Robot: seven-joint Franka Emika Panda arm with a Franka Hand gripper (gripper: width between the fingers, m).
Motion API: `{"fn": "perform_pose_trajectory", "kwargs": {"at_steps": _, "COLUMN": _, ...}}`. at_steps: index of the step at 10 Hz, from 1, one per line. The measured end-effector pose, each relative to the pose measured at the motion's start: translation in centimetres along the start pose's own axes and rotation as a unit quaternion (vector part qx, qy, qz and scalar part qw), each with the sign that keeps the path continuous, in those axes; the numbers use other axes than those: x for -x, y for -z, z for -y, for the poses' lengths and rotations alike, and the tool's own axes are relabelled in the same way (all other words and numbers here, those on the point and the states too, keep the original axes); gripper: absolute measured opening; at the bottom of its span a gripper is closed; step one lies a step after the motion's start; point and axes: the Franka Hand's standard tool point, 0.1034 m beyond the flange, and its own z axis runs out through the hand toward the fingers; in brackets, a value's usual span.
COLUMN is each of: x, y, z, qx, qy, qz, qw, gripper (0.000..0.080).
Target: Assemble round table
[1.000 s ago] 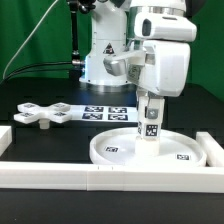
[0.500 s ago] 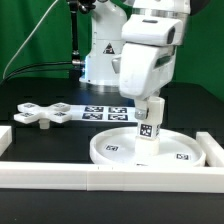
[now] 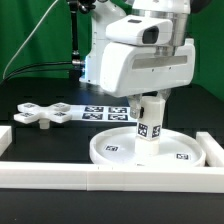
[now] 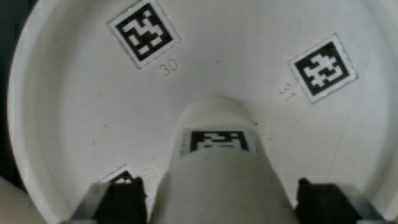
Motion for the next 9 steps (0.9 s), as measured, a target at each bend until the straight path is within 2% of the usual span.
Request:
{"fn": "perform_pose_trajectory", "kwargs": {"at_steps": 3, "x": 0.09, "y": -0.14, "z": 0.45, "qx": -0.011, "qy": -0.180, "qz": -0.001, "qw": 0.984, "gripper": 0.0412}}
{"fn": "perform_pose_trajectory", "kwargs": {"at_steps": 4, "x": 0.18, "y": -0.17, "z": 0.59, "qx": -0.019, "qy": -0.237, "qz": 0.003, "qw": 0.971, "gripper": 0.0412}}
{"fn": "perform_pose_trajectory", "kwargs": {"at_steps": 9, "x": 0.05, "y": -0.20, "z": 0.90, "qx": -0.025, "qy": -0.389, "qz": 0.006, "qw": 0.921, "gripper": 0.0412}}
